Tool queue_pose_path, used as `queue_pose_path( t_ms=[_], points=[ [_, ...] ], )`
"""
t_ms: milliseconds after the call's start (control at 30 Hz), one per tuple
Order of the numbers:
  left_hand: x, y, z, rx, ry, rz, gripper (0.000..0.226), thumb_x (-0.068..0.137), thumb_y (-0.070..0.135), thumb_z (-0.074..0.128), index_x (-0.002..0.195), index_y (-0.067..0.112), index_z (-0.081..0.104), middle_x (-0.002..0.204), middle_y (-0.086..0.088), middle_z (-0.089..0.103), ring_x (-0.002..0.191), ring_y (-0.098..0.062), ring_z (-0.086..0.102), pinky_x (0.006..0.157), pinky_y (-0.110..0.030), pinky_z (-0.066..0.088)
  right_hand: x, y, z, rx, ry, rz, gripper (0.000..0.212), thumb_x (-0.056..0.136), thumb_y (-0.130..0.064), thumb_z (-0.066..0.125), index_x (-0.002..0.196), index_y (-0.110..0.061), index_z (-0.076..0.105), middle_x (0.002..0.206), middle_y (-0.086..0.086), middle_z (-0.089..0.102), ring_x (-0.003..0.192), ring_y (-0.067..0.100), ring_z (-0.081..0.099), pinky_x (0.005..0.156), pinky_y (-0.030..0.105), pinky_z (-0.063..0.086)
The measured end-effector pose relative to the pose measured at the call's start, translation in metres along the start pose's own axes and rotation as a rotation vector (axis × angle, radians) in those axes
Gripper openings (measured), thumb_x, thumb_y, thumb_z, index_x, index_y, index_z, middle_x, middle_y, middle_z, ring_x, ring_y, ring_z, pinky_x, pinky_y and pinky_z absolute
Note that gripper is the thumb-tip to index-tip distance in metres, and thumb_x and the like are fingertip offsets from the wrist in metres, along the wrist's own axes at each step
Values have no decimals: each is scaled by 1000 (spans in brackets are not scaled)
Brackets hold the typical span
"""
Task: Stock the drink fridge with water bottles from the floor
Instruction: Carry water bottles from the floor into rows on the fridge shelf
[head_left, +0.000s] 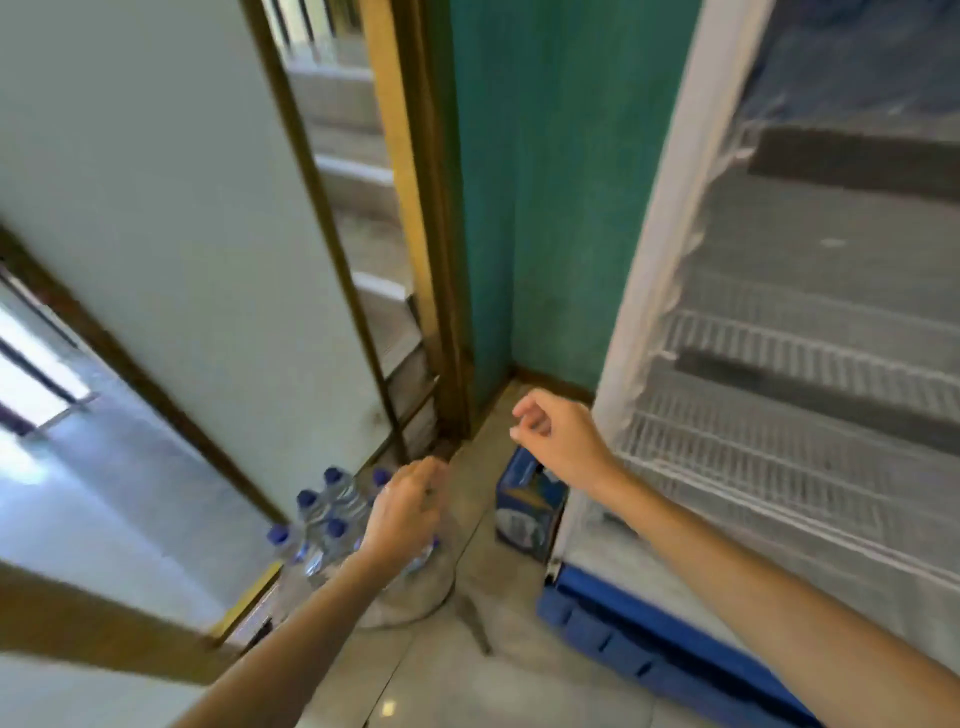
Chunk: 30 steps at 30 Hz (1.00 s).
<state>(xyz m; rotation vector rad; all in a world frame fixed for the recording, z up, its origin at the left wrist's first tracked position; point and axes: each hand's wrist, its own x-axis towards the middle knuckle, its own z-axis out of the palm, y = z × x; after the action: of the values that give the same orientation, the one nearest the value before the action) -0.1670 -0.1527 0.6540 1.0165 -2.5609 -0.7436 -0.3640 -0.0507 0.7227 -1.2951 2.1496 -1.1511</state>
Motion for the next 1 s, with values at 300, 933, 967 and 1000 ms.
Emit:
queue_pose_path(
  t_ms=[300,933,967,1000],
  points=[
    [-88,-162,53,-39,-25,-469,24,89,5,56,110,16,58,111,0,62,95,-9,56,79,-20,46,-26,89,226,-82,-367,474,26,88,-29,65,108,-14,56,97,2,60,86,16,56,66,26,43],
    [-22,-279,174,-522,327,-768,65,79,16,74,135,20,41,130,2,56,114,-10,52,94,-32,45,12,156,444,509,307,1254,85,70,-36,83,135,-1,41,124,19,60,109,35,62,90,47,53],
    [-19,-278,175,-566,340,-780,67,79,17,75,135,21,41,128,3,56,112,-9,51,93,-30,44,9,156,440,518,311,1246,85,69,-36,83,135,-2,42,123,18,61,108,34,63,89,46,54],
    [-17,-279,175,-607,355,-794,68,78,19,76,136,23,41,128,4,56,112,-9,52,92,-30,44,6,160,438,527,319,1246,85,69,-36,84,135,-2,42,123,16,61,108,34,63,88,45,54]
  ],
)
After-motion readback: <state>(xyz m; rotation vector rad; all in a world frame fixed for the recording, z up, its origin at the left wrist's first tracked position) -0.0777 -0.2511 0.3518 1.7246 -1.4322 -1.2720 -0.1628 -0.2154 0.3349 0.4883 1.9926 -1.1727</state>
